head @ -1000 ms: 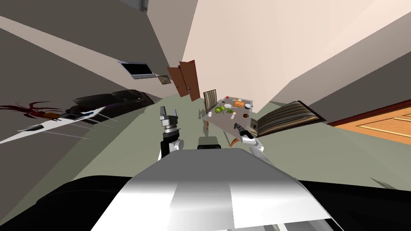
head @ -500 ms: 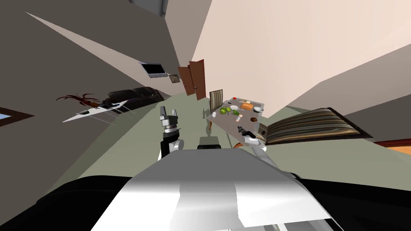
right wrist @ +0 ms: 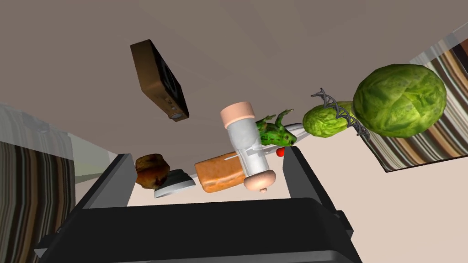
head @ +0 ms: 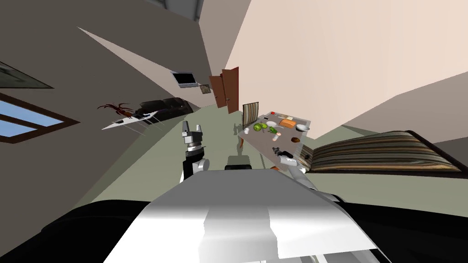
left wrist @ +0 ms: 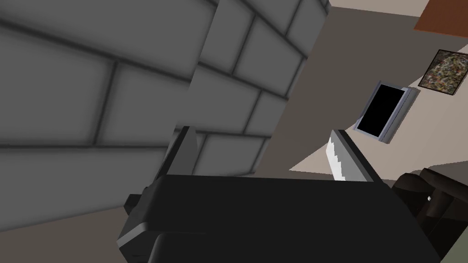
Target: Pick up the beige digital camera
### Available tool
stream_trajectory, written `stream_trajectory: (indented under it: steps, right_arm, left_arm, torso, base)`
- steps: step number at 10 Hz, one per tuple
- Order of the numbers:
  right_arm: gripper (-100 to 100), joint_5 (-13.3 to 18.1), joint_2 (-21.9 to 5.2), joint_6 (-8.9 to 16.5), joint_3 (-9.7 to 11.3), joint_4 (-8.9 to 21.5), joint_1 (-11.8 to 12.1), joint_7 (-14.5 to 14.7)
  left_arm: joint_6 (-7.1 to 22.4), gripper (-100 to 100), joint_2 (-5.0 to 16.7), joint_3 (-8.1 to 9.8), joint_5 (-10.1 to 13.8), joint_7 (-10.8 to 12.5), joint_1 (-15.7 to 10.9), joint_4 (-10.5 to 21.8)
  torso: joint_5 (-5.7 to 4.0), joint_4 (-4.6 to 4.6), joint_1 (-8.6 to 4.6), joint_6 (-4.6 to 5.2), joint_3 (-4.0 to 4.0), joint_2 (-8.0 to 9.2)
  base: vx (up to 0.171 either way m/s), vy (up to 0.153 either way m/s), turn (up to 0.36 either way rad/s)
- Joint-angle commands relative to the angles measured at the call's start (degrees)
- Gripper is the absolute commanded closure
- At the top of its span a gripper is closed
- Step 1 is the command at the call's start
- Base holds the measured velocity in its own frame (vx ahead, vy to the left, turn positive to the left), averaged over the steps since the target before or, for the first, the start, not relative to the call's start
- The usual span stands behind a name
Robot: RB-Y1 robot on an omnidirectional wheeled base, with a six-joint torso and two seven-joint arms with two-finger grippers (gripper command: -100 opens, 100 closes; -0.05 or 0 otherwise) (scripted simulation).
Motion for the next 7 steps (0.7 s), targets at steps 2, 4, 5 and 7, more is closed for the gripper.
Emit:
stream_trajectory:
  steps: [2,4,5,7]
  right_arm:
    - [-100,-1.71,-1.28,3.52,-1.22,4.8,-1.53,2.9]
    - [-100,-2.72,-2.04,5.27,-2.09,8.62,-2.46,4.61]
    - [-100,-2.72,-2.04,5.92,-2.09,8.62,-2.46,4.61]
    - [-100,-4.66,-3.57,9.47,-3.77,13.28,-4.2,7.68]
  left_arm:
    - [0.0,0,0.0,0.01,0.0,0.0,0.01,0.0]
    - [0.0,0,0.0,0.01,0.0,0.0,0.01,0.0]
    - [0.0,0,0.0,0.01,0.0,0.0,0.0,0.0]
    - [0.0,0,0.0,0.01,0.0,0.0,0.0,0.0]
  torso:
    - [-0.01,-0.01,-0.03,0.07,-0.01,0.0]
    - [-0.03,-0.01,-0.1,0.08,0.0,0.0]
    - [-0.03,-0.01,-0.11,0.02,-0.02,-0.04]
    - [-0.02,-0.01,-0.1,0.03,-0.01,-0.02]
  base:
    - [0.005,-0.045,0.204]
    - [0.01,-0.06,0.207]
    - [0.013,-0.054,0.14]
    - [0.003,-0.082,0.287]
